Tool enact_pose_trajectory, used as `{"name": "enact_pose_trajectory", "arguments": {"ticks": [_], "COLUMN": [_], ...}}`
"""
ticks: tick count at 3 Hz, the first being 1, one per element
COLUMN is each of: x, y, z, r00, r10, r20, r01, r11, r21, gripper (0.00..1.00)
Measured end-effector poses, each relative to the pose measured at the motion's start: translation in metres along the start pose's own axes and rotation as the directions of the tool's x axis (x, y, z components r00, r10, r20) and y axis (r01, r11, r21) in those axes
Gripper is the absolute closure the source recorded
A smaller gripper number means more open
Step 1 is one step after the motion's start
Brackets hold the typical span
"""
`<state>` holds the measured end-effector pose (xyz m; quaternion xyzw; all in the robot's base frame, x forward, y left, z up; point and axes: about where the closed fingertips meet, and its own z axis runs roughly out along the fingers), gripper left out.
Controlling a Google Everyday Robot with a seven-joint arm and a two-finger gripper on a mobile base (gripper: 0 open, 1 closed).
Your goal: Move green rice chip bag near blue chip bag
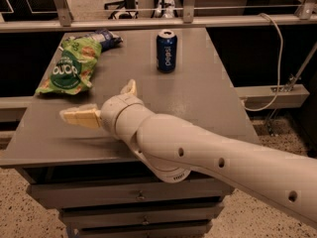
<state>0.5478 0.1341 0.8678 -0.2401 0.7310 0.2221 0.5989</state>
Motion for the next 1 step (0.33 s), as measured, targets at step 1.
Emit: {"name": "enact_pose_trajectory", "arguments": {"ticks": [1], "x": [0.0], "y": [0.0], "z": [0.0], "r00": [1.0], "r10": [0.0], "r20": [0.0], "r01": [0.0], "r11": [1.0], "r21": [0.0], "gripper": [0.0]}}
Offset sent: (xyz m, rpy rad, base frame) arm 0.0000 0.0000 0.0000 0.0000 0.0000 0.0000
